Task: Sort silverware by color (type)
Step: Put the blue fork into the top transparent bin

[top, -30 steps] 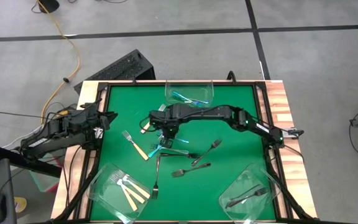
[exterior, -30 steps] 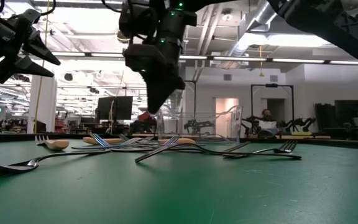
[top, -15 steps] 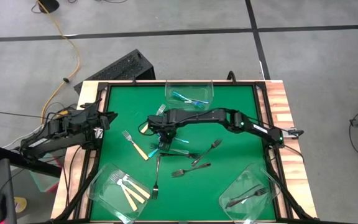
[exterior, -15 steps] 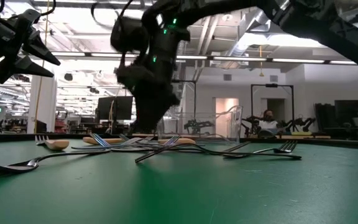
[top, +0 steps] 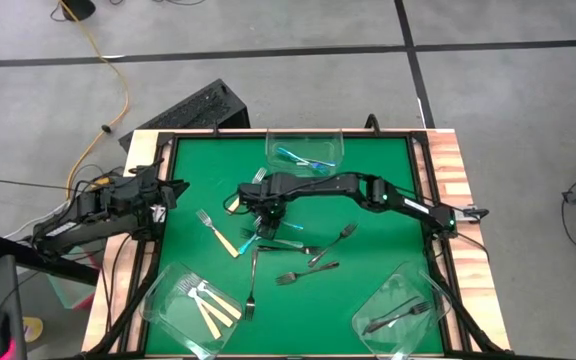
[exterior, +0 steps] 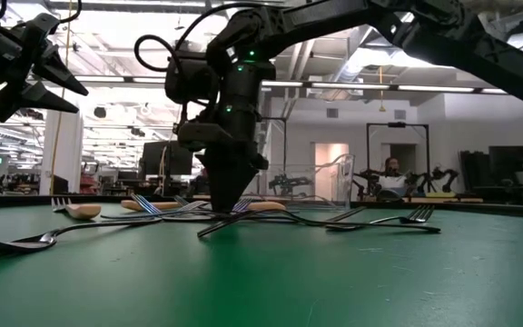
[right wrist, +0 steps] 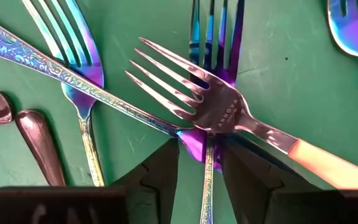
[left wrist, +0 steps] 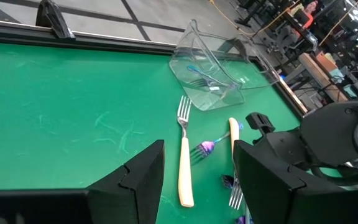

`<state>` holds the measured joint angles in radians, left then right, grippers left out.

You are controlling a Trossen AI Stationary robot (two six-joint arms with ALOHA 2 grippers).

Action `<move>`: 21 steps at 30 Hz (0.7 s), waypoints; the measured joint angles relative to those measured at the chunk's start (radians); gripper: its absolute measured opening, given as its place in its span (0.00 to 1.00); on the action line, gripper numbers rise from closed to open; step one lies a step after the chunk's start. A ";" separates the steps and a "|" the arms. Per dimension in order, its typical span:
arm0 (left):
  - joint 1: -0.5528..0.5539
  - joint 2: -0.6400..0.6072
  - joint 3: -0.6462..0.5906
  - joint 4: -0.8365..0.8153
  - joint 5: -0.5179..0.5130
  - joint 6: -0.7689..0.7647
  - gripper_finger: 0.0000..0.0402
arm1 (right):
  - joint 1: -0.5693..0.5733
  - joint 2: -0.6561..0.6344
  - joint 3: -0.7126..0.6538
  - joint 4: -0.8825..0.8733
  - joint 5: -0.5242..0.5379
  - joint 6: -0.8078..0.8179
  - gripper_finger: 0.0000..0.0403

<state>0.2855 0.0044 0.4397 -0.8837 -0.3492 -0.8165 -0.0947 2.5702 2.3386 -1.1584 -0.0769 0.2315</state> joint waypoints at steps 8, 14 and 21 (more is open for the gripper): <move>0.000 0.000 0.000 0.000 -0.004 0.000 0.44 | -0.008 0.002 0.000 -0.005 -0.004 0.004 0.06; 0.000 0.000 0.000 0.000 -0.005 0.000 0.44 | -0.007 0.001 0.000 -0.005 -0.003 0.006 0.03; 0.000 0.000 0.000 0.000 -0.005 0.000 0.44 | -0.003 -0.030 -0.007 -0.026 -0.003 0.006 0.01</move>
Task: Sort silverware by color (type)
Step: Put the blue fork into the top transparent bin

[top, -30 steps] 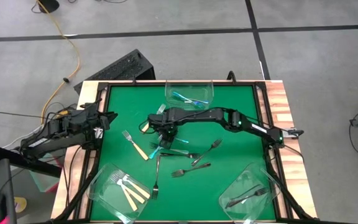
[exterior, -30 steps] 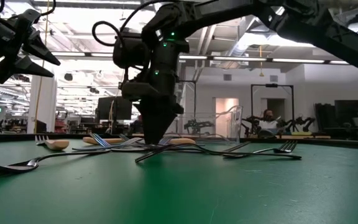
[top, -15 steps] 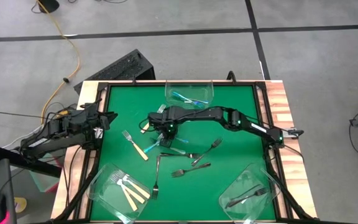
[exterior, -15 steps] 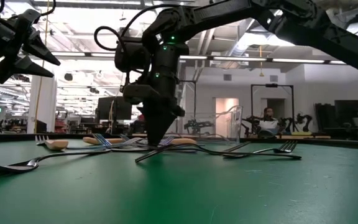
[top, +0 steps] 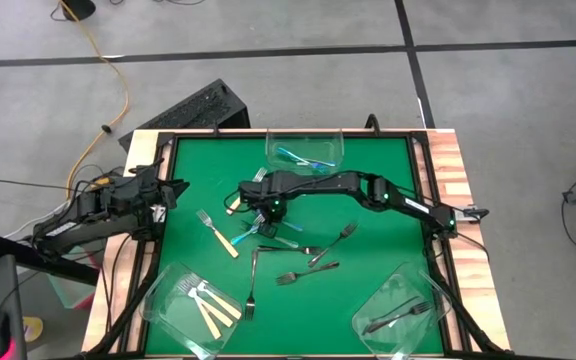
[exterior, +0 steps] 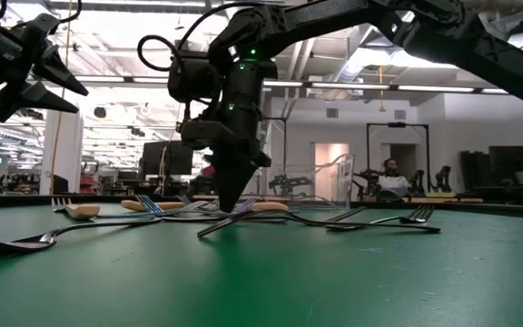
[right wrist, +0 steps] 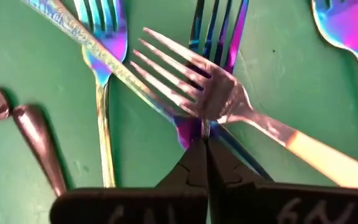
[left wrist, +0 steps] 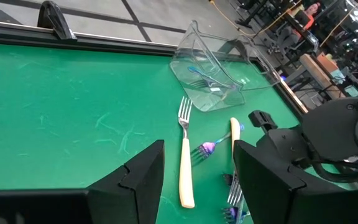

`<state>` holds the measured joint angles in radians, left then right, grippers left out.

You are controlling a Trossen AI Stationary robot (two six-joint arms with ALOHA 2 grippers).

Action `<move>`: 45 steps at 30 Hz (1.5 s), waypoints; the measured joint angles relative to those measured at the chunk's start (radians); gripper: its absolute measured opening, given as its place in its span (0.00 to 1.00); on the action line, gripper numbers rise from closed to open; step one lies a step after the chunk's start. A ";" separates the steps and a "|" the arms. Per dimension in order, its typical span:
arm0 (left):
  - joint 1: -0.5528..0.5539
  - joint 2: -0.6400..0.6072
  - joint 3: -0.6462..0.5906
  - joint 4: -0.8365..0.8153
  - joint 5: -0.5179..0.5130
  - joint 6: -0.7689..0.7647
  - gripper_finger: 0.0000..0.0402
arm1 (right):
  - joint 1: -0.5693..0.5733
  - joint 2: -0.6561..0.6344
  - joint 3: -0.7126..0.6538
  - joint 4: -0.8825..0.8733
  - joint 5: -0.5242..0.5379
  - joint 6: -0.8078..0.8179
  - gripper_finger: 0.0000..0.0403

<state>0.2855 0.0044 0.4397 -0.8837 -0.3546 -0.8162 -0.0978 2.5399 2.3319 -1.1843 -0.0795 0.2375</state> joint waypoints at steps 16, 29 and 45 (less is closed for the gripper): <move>0.000 0.000 0.000 0.000 -0.007 -0.001 0.44 | -0.001 -0.178 0.003 -0.043 0.000 -0.002 0.00; 0.000 0.000 0.000 0.001 -0.027 -0.019 0.44 | -0.001 -0.387 0.004 0.006 0.034 -0.002 0.00; 0.000 0.000 0.000 0.001 -0.072 -0.045 0.44 | -0.133 -0.441 0.004 0.067 0.177 -0.155 0.00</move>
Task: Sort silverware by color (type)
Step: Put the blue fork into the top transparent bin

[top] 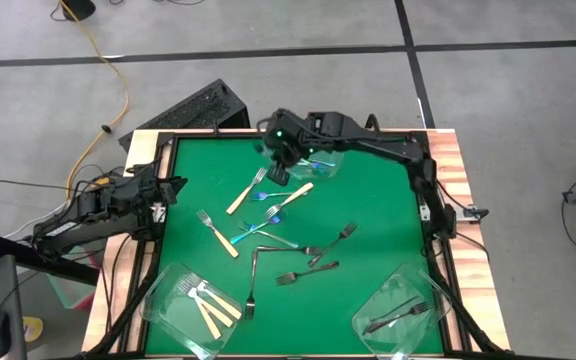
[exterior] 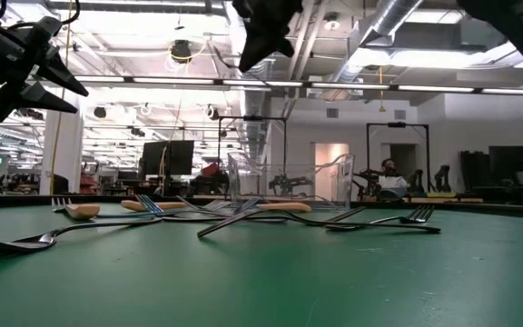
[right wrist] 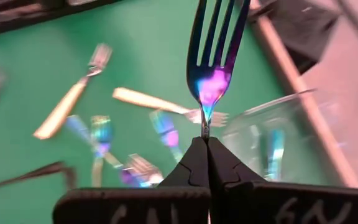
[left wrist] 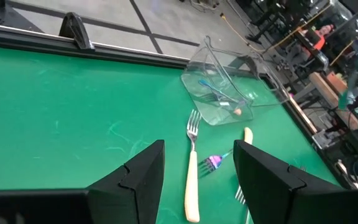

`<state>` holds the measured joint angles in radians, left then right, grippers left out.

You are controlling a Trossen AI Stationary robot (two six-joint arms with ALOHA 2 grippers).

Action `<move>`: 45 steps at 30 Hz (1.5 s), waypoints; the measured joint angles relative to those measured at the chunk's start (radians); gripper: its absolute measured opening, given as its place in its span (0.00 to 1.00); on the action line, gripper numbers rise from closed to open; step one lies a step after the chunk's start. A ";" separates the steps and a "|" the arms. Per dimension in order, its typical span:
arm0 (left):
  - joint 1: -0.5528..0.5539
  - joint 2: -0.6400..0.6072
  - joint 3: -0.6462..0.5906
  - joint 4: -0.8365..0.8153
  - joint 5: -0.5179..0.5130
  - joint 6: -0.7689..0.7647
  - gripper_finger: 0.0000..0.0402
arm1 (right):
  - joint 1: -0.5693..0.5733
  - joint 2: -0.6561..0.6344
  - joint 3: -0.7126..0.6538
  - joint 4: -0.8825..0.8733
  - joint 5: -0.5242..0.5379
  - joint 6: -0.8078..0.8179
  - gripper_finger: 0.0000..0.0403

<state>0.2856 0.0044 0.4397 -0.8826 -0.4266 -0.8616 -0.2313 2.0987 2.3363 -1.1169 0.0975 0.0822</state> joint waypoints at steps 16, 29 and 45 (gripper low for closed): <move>0.000 0.000 0.000 0.002 -0.033 -0.034 0.44 | -0.218 0.002 -0.006 0.014 0.035 -0.400 0.00; 0.000 0.000 0.000 0.001 -0.090 -0.070 0.44 | -0.320 0.084 -0.006 0.028 -0.086 -0.572 0.00; 0.000 0.000 0.000 -0.002 -0.197 -0.086 0.44 | -0.349 0.263 -0.007 0.007 -0.235 -0.570 0.00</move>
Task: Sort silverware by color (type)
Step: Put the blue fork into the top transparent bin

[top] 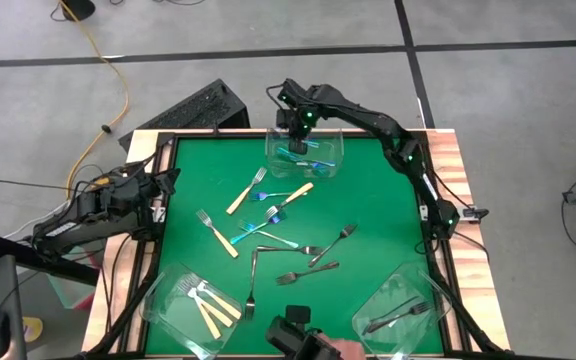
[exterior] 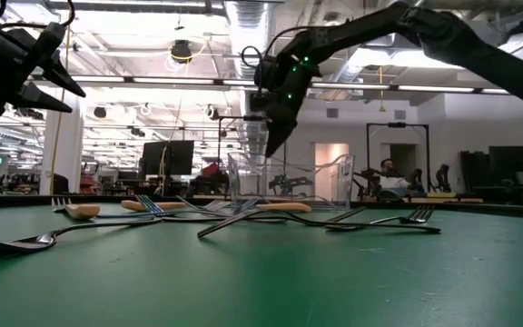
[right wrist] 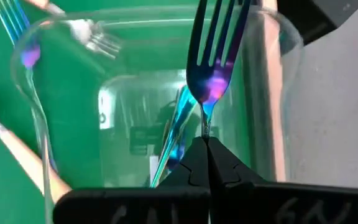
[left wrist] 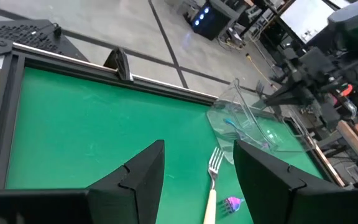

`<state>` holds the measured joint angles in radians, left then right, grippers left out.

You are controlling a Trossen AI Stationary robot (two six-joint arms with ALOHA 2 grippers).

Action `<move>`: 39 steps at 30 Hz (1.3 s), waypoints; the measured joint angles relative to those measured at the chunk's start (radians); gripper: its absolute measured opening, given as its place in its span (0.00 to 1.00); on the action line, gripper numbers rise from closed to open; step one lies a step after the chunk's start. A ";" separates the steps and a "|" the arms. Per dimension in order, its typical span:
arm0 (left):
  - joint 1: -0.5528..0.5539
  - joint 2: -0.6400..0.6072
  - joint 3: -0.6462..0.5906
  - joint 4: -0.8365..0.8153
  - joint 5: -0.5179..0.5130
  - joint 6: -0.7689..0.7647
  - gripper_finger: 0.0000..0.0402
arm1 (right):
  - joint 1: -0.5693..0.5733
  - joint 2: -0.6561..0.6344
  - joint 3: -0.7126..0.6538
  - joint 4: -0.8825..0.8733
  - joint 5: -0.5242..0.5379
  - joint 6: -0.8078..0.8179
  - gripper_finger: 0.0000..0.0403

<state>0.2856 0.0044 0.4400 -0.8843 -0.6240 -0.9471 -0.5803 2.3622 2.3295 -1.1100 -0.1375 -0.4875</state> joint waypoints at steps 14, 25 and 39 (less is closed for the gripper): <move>0.000 0.000 0.000 0.000 -0.073 -0.026 0.44 | -0.047 0.016 0.000 -0.128 -0.019 -0.045 0.00; 0.000 0.000 0.000 0.000 -0.083 -0.026 0.44 | -0.052 0.018 -0.125 -0.064 -0.009 -0.069 0.00; 0.000 0.000 0.000 -0.001 -0.107 -0.026 0.44 | -0.062 0.015 -0.148 0.038 0.035 0.044 0.00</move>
<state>0.2858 0.0044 0.4400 -0.8850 -0.7311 -0.9730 -0.6427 2.3775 2.1811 -1.0724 -0.1028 -0.4433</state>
